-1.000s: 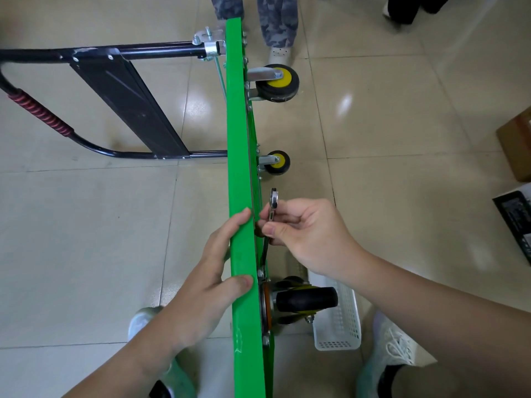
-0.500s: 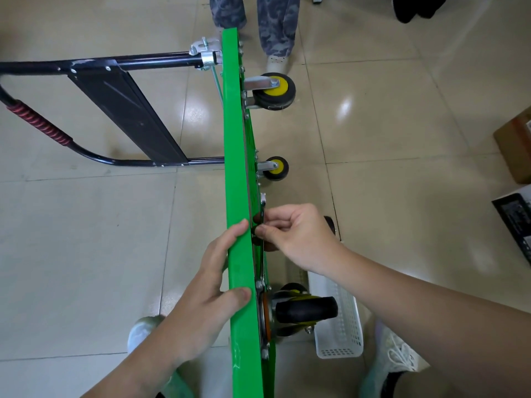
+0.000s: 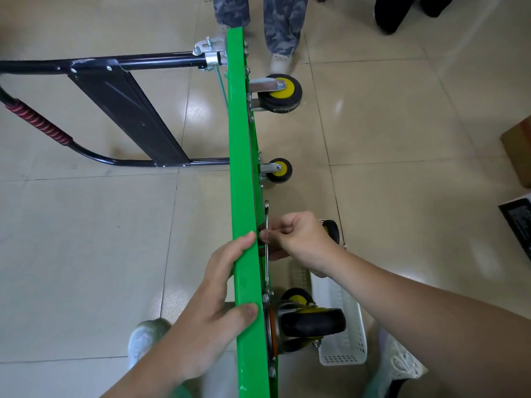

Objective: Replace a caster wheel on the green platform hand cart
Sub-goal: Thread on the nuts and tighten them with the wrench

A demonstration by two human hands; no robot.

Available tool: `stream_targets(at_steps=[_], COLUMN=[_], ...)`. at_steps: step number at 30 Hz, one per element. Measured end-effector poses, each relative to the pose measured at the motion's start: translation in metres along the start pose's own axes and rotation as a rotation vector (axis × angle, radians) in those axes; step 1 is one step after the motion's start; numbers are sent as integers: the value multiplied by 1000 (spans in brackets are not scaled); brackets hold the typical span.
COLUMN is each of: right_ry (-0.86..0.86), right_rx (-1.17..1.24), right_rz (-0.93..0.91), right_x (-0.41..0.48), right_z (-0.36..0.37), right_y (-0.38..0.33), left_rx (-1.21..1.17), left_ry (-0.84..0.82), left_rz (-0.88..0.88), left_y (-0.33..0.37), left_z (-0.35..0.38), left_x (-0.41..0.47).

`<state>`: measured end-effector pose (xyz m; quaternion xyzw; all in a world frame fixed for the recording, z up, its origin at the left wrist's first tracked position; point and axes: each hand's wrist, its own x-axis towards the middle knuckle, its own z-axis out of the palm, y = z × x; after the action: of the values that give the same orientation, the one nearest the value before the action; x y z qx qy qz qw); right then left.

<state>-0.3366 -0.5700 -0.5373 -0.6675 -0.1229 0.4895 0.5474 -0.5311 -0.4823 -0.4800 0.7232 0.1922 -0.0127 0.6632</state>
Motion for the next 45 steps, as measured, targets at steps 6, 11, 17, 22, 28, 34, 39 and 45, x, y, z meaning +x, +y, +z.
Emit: stream_targets(at_steps=[6,11,17,22,28,34,39,45], right_ry=[-42,-49,-40,-20,14,-69,-110,-21], right_rx=[110,121,161,160,179,66,56,30], right_rz=[59,147,247,269,43,-217,-292,-362], right_x=[5,12,16,19,10,-44,-68,-79], right_z=[-5,-11,-9,-8,-29,-14,-9,2], right_y=[3,20,33,26,-23,-46,-38,-22], left_rx=[30,34,45,49,51,4,6,50], left_ry=[-14,-24,-24,-37,-7,-2,0,10], left_rz=[3,1,-19,-22,-25,-18,-12,0], left_y=[2,-3,-1,0,-2,-5,-6,-5], left_z=[-2,-3,-3,-6,-5,-3,-2,0], left_x=[2,3,4,4,5,7,6,4])
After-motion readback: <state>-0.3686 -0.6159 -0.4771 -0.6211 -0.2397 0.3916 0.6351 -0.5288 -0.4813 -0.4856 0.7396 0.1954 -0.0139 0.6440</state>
